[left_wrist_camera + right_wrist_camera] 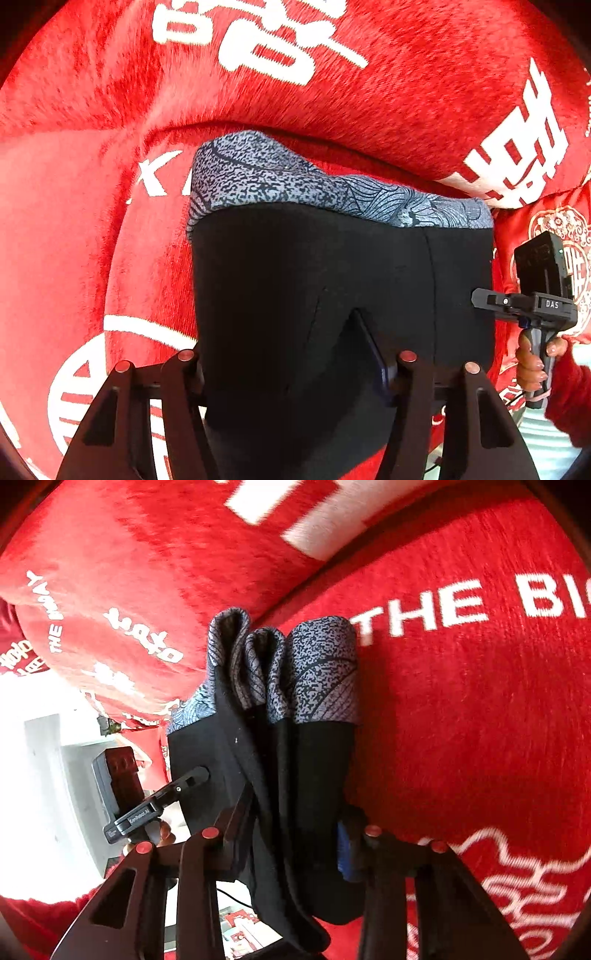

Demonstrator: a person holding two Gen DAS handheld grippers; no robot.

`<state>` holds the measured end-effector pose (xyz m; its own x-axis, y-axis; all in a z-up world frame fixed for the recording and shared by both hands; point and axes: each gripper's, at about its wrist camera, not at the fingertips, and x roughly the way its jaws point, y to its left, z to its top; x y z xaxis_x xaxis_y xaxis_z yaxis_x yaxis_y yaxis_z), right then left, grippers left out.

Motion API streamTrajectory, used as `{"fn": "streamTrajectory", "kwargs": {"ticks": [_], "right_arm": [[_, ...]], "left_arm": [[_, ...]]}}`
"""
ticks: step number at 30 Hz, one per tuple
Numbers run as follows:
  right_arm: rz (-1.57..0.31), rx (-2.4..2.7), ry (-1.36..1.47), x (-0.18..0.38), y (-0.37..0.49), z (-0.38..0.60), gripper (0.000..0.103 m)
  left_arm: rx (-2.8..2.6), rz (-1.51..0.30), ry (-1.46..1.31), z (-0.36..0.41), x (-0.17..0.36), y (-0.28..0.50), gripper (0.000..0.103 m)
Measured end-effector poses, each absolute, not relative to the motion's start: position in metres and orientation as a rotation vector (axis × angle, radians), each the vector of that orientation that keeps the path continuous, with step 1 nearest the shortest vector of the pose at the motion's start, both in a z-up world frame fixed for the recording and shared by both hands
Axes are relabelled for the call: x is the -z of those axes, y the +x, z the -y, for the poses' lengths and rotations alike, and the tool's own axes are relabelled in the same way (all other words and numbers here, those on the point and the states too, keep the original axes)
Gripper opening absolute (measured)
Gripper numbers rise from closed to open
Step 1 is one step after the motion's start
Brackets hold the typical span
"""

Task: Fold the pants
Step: 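Press and square the folded trouser bundle with both grippers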

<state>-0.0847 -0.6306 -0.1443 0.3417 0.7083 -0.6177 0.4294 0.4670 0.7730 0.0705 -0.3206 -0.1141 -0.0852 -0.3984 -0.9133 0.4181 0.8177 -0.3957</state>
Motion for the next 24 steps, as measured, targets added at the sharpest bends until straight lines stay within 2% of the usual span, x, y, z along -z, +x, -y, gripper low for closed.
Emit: {"fn": "streamTrajectory", "kwargs": {"ticks": [8,17,19,21,23,24], "right_arm": [[-1.266,-0.271,1.144,0.107,-0.112,0.593,0.039],[-1.266,-0.205,1.221,0.124,-0.169,0.543,0.039],[-1.276,-0.183,1.222,0.132,-0.177,0.536,0.039],[-1.291,-0.157,1.173,0.139,-0.179,0.529,0.041],[-1.289,-0.124,1.126,0.146,-0.181,0.526,0.048],[-1.288,-0.112,1.126,0.148,-0.181,0.526,0.05]], "left_arm": [[0.682,-1.516,0.017,0.292,0.081,0.041,0.059],[0.71,-1.581,0.097,0.254,0.095,0.007,0.059],[0.706,-1.567,0.138,0.249,0.107,0.002,0.065],[0.67,-1.558,0.16,0.244,0.122,0.001,0.082],[0.642,-1.53,0.143,0.236,0.128,0.003,0.097],[0.634,-1.534,0.13,0.233,0.131,0.004,0.102]]}}
